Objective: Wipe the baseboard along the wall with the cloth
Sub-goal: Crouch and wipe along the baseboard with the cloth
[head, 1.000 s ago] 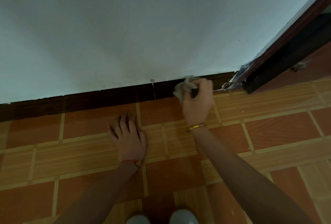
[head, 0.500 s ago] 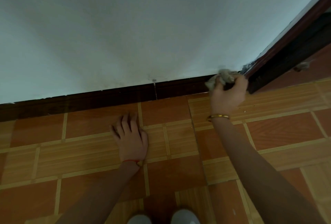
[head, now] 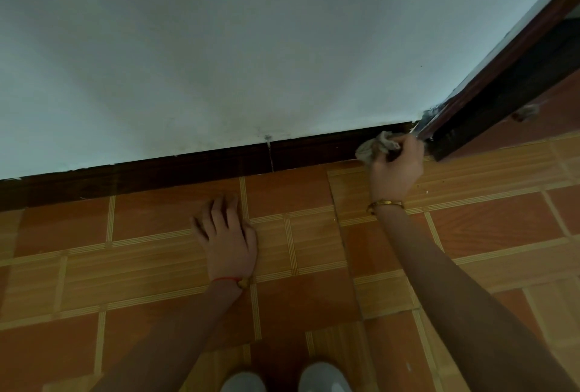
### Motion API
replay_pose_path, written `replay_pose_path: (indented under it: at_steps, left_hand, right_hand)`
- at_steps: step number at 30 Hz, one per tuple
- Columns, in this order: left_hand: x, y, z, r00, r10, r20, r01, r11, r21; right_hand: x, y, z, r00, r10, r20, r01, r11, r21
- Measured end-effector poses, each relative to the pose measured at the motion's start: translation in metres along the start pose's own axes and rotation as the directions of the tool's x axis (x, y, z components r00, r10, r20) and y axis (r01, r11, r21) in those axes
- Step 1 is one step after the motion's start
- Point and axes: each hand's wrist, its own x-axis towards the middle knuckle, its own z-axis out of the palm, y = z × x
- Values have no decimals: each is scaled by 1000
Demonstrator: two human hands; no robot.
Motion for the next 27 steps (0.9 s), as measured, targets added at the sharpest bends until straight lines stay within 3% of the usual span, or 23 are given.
replay_pose_path:
  at_steps: [4, 10, 16, 20, 27]
  left_hand:
    - [0, 1, 0, 1000, -9, 4, 9, 1000, 4]
    - [0, 0, 1, 1000, -2, 3, 2, 1000, 14]
    - [0, -1, 1, 1000, 7, -6, -7, 1000, 12]
    - [0, 0, 1, 1000, 0, -3, 0, 1000, 14]
    - [0, -1, 3, 1000, -1, -7, 1, 1000, 25]
  right_hand:
    - [-16, -10, 11, 997, -43, 61, 45, 999, -27]
    - [-55, -14, 41, 936, -151, 316, 172, 984, -40]
    - [-15, 21, 21, 988, -1, 157, 22, 991, -130]
    - [-12, 21, 19, 991, 5, 131, 15, 989, -149]
    - [-55, -7, 45, 933, -135, 333, 166, 984, -68]
